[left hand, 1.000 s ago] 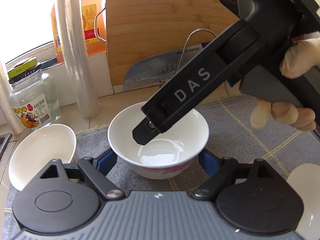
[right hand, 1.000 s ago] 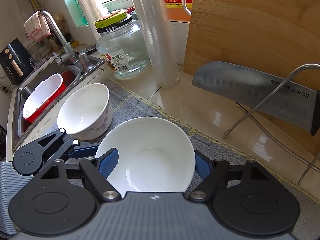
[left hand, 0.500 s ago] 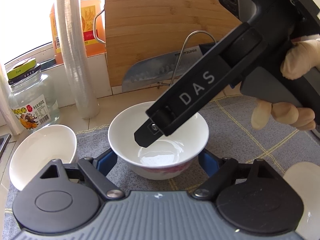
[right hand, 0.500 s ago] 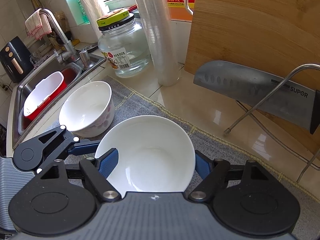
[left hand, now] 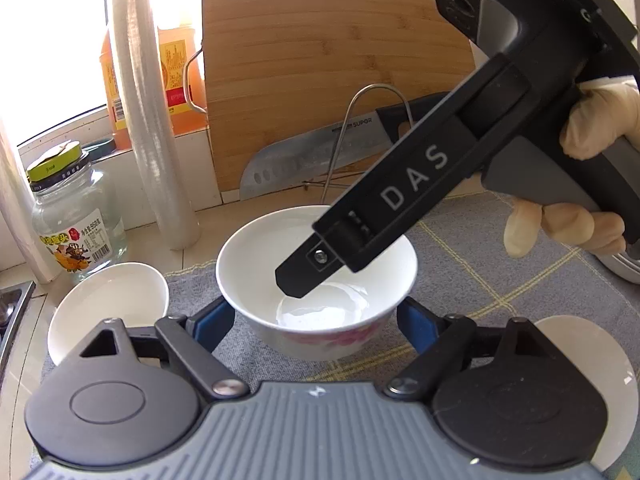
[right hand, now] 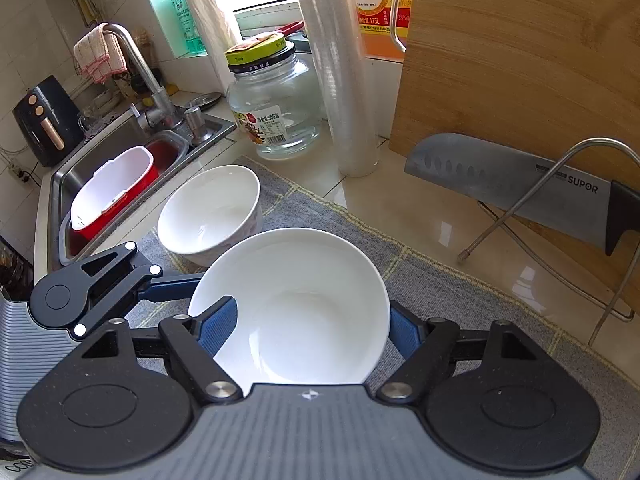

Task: Organize plates and bowls
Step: 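Carry the bowl over the plate stack with the right gripper, then lower the bowl onto the top plate of the stack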

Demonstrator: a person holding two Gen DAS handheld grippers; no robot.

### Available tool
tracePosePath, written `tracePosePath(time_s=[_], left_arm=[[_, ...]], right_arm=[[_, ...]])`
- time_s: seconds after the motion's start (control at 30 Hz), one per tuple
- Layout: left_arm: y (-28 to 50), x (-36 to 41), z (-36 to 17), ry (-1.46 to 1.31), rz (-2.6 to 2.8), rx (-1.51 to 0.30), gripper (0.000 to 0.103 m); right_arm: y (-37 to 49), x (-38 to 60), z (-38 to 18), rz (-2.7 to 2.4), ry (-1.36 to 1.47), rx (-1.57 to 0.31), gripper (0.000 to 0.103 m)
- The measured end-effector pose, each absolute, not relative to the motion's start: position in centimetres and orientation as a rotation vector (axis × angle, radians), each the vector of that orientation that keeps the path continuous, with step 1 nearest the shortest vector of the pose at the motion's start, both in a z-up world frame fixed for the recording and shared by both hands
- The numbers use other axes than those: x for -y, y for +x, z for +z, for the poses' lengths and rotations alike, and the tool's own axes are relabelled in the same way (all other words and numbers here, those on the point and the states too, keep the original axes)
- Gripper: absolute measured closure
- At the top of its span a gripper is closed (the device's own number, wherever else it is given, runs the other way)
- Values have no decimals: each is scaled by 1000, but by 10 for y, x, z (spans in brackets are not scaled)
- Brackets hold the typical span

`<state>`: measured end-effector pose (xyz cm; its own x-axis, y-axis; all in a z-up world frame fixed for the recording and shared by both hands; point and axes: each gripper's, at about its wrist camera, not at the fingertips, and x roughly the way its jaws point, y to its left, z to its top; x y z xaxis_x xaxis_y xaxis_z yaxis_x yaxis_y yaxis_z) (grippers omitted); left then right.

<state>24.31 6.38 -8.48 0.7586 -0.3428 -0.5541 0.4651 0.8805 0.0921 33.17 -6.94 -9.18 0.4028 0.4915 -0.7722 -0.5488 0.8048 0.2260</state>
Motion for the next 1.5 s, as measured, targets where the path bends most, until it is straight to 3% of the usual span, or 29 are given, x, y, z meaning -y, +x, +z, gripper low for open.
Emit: tracePosePath(time_s=[0.67,1.5], left_arm=[[184,-58,-61,222,-516,-521,15],[130,-30,-60,268,-622,-531,15]], right_arm=[[259,90,-52,646,-82,-887,19],[188,121,-48,553,-44,-882,19]])
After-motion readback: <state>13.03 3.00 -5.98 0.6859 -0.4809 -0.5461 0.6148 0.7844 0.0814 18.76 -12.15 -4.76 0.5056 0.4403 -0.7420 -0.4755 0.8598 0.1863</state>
